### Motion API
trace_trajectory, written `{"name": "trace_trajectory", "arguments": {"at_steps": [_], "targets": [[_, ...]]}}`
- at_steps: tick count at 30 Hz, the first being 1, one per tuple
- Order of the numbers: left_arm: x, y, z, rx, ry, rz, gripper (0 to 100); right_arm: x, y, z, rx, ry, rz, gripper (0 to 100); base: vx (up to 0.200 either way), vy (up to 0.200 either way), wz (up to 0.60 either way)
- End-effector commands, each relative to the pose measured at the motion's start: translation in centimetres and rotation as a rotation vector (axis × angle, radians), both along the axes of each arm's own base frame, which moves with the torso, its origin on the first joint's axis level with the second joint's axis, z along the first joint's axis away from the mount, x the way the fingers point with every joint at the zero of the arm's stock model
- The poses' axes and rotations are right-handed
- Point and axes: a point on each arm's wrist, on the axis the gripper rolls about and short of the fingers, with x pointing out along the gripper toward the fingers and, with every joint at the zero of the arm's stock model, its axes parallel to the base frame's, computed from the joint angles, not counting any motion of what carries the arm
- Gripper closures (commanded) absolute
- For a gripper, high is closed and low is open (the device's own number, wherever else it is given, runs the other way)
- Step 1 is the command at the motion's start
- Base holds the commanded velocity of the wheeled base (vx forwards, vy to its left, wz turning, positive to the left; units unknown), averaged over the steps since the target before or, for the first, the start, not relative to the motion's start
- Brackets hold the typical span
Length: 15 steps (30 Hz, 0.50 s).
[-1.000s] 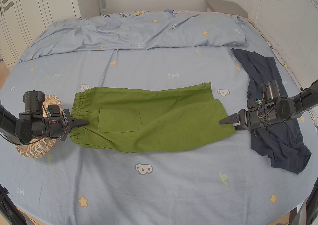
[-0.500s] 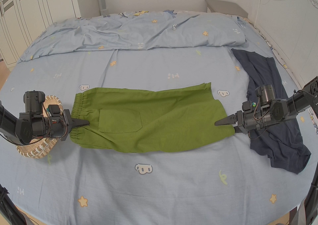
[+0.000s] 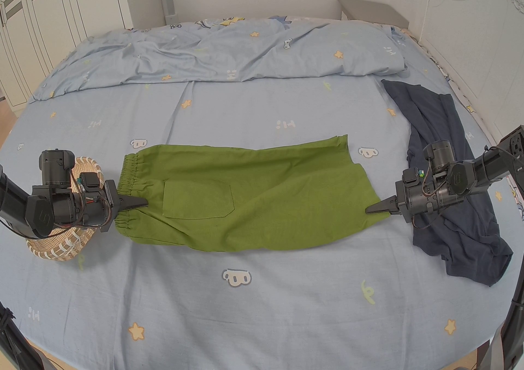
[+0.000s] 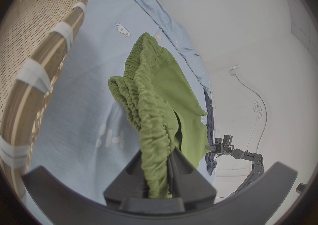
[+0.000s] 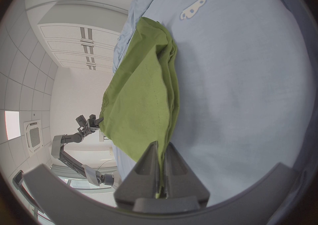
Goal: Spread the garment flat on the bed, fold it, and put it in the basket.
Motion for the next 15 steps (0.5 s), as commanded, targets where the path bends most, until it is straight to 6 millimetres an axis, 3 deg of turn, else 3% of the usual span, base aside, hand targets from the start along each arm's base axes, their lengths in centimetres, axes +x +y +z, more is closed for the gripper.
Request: {"name": "trace_trajectory", "arguments": {"at_steps": [1, 6, 10, 15], "targets": [[0.0, 0.0, 0.0, 0.000, 0.001, 0.001, 100, 0.2, -0.1, -0.1, 0.001, -0.004, -0.002, 100, 0.000, 0.000, 0.00], [0.1, 0.1, 0.0, -0.001, 0.002, 0.001, 100, -0.1, -0.3, 0.1, -0.001, -0.005, -0.006, 100, 0.000, 0.000, 0.00], [-0.1, 0.2, 0.2, -0.003, 0.008, 0.005, 100, -1.5, -0.9, 2.2, -0.002, -0.015, -0.018, 100, 0.000, 0.000, 0.00], [-1.3, -0.1, 0.9, 0.008, 0.052, -0.013, 100, -6.0, -1.2, 5.2, -0.025, -0.025, 0.007, 100, 0.000, 0.000, 0.00]]}}
